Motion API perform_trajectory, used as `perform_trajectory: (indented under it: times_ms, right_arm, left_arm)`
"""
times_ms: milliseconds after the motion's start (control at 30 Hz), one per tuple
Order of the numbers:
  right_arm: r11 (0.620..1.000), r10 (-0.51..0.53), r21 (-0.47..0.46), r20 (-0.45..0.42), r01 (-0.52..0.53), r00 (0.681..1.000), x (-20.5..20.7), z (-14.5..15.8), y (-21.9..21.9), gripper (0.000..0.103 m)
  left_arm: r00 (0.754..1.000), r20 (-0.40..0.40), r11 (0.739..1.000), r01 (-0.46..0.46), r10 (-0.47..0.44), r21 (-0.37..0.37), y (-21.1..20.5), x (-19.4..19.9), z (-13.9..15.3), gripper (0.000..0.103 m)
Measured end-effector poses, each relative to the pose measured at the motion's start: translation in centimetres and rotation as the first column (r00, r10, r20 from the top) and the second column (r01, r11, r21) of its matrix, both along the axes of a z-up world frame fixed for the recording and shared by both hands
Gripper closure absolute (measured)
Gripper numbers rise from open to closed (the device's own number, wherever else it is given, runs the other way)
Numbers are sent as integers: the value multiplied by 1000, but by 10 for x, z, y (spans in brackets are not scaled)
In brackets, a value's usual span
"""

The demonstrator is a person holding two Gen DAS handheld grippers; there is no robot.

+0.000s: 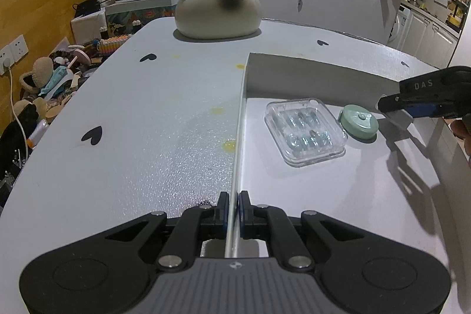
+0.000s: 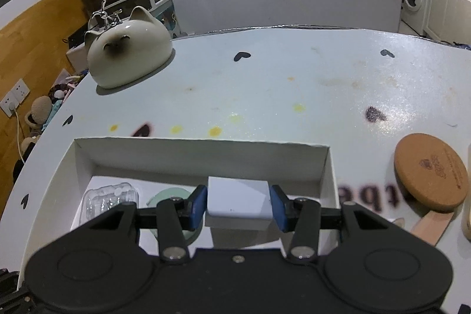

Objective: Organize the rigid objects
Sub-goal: 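Carry the white charger plug into the tray beside the green tin, then return the right gripper and grasp the beige plastic holder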

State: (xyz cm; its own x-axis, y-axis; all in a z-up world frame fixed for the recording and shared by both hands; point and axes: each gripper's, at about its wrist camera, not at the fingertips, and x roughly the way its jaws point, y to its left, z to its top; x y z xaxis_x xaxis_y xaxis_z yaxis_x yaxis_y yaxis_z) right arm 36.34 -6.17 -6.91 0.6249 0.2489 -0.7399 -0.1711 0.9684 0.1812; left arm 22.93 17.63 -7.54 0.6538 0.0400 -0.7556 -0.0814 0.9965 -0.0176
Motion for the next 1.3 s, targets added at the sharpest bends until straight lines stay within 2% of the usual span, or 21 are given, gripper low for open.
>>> perform_trajectory:
  times_ms: [367,433,500,700,900,1100,1300]
  right_arm:
    - [1000,7,-18,3,-7,1000,1,0,3,52]
    - [1000,11,-18,7,-11,1000,0,1,3,50]
    - [1000,14,-22,8,-14,1000,-2,2,2,43]
    - [999,29,-17,29,-29,999,-13,9,-1,37]
    - [998,58,11,107,-59,993,-38,28,-12,25]
    - [994,101,14,199,-105,975,-66,43,-35,20]
    - [994,103,7,261,-109,960,-90,43,-72,15]
  left_arm:
    - [1000,4,1000,-4,4,-14,1,-1,-1,97]
    - [1000,5,1000,-4,4,-14,1,-1,-1,97]
    - [1000,5,1000,-4,5,-14,1,-1,-1,97]
    - [1000,5,1000,-4,4,-13,1,-1,-1,97]
    - [1000,6,1000,-4,5,-13,1,-1,-1,97]
    - [1000,7,1000,-7,7,-15,2,-1,-1,97]
    - [1000,9,1000,-9,9,-18,2,-2,0,97]
